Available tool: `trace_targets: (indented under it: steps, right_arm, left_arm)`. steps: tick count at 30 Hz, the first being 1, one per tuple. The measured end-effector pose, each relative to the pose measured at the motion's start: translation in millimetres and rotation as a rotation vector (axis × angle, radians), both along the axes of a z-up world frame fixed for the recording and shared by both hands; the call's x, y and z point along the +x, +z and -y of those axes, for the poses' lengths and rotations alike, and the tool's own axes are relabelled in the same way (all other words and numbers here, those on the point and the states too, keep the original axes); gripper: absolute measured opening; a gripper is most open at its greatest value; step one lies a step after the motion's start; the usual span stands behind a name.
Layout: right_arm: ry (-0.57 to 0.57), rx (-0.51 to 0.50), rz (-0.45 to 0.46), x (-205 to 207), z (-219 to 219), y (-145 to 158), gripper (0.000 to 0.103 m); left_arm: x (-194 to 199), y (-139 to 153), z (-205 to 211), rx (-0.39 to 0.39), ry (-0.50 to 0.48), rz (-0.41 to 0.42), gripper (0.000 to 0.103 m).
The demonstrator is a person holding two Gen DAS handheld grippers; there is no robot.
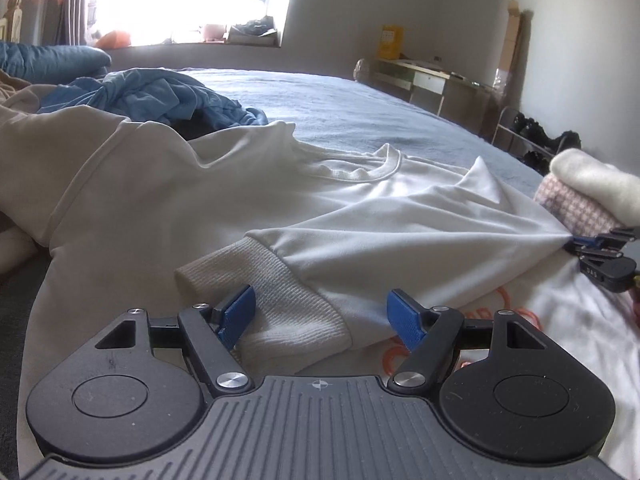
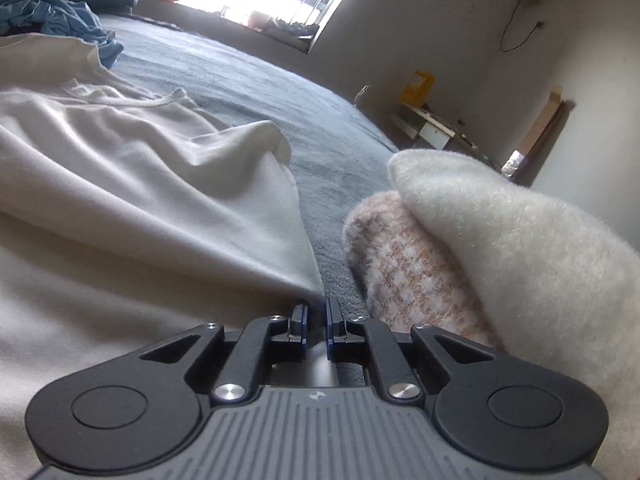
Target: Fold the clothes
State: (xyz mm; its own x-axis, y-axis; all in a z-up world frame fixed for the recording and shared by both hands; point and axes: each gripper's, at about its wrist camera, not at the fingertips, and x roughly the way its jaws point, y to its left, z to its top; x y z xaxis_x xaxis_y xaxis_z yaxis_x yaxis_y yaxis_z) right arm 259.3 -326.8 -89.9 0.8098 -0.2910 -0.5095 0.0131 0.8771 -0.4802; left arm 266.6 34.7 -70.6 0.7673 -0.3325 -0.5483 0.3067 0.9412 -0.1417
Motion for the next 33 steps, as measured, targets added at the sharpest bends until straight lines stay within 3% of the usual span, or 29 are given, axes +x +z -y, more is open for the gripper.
trace_targets:
  steps: [4, 5, 10, 13, 15, 17, 20, 21, 28, 33]
  right_arm:
    - [0.027, -0.075, -0.022, -15, -2, 10, 0.035]
    - [0.039, -0.077, -0.021, -25, -2, 16, 0.036]
    - [0.144, 0.041, 0.066, -58, -7, 64, 0.031]
    - [0.204, 0.158, 0.093, -36, -18, 82, 0.027]
    - [0.222, 0.231, 0.079, -15, -23, 81, 0.023]
    - [0.212, 0.278, 0.047, 4, -24, 72, 0.021]
    - [0.139, 0.315, -0.113, 22, -11, 35, 0.020]
    - [0.138, 0.351, -0.117, 20, -3, 27, 0.020]
    - [0.136, 0.344, -0.062, 33, -14, 74, 0.021]
    - [0.083, 0.339, -0.113, 102, -17, 66, 0.021]
  left_arm:
    - [-5, 1, -6, -0.020, -0.003, 0.003, 0.073]
    - [-7, 3, -9, -0.033, -0.007, 0.005, 0.073]
    - [-12, 14, -15, -0.093, -0.032, 0.041, 0.073]
    - [-7, 19, -10, -0.107, -0.041, 0.052, 0.073]
    - [-1, 15, -5, -0.094, -0.043, 0.032, 0.073]
    - [5, 3, -3, -0.060, -0.024, -0.039, 0.073]
    - [-1, -7, -9, -0.057, -0.033, -0.027, 0.073]
    - [-3, -8, -11, -0.063, -0.040, -0.024, 0.073]
    - [-5, -10, -16, -0.084, -0.051, -0.031, 0.074]
    - [-9, -10, -14, -0.068, -0.053, -0.020, 0.075]
